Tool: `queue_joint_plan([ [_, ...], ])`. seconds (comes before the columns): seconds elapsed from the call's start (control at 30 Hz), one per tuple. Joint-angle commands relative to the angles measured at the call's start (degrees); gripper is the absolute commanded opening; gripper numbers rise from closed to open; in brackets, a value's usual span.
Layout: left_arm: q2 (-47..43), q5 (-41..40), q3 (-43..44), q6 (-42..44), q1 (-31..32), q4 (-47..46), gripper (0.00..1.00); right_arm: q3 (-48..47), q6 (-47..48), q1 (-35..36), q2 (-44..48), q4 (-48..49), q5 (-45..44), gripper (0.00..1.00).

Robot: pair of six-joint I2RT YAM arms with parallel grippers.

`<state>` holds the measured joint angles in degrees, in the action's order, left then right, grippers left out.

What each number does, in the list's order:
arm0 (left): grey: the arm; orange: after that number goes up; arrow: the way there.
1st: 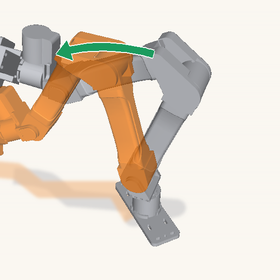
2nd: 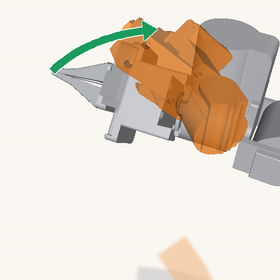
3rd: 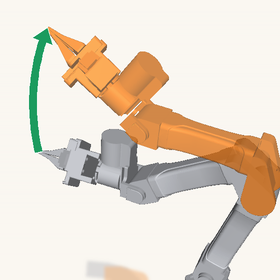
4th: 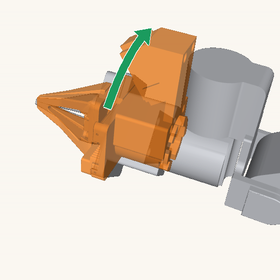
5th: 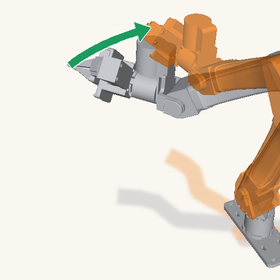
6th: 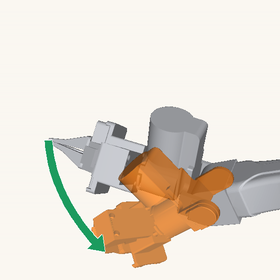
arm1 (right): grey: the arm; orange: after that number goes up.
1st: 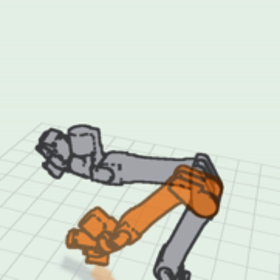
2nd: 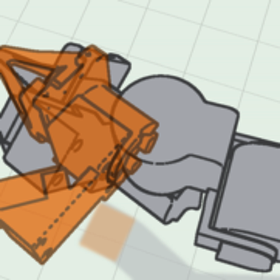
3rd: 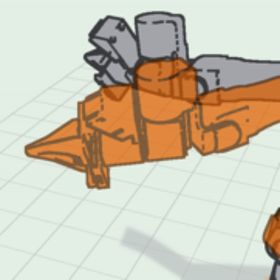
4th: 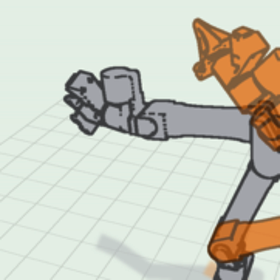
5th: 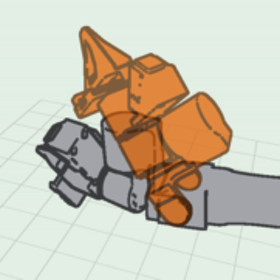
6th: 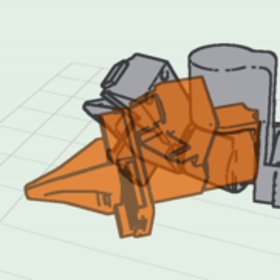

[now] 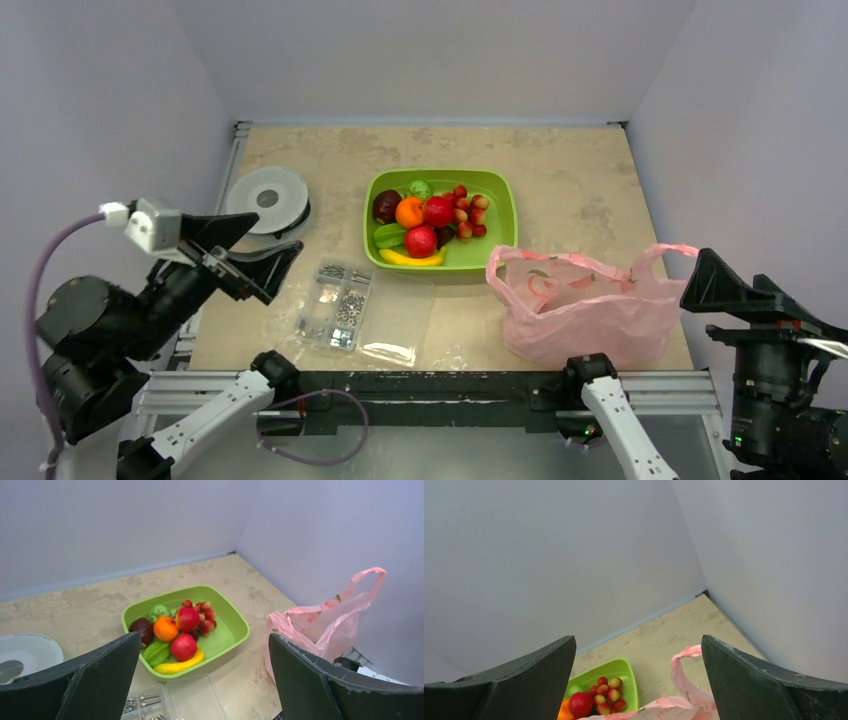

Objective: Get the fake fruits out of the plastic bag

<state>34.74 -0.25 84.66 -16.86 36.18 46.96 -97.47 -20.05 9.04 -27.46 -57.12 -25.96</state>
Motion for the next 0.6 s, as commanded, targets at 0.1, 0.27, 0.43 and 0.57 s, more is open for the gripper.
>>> queue_joint_plan([
  [0.1, -5.32, -8.06, 1.41, 3.05, 0.09, -0.11, 1.0, -0.24, -0.29, -0.17, -1.23, 2.34, -0.92, 0.99],
  [0.27, -6.2, -10.0, 2.04, 3.12, 0.08, 1.51, 1.0, -0.03, -0.19, -0.17, -2.4, 1.88, -0.48, 0.99],
  [0.43, -5.93, -10.03, 2.39, 2.06, 0.07, 2.6, 1.0, 0.84, -0.09, -0.2, -2.56, 1.93, 0.45, 0.99],
  [0.57, -5.76, -10.11, 2.06, 1.75, 0.05, 2.91, 1.0, 0.99, -0.06, -0.16, -2.12, 2.1, 0.46, 0.99],
])
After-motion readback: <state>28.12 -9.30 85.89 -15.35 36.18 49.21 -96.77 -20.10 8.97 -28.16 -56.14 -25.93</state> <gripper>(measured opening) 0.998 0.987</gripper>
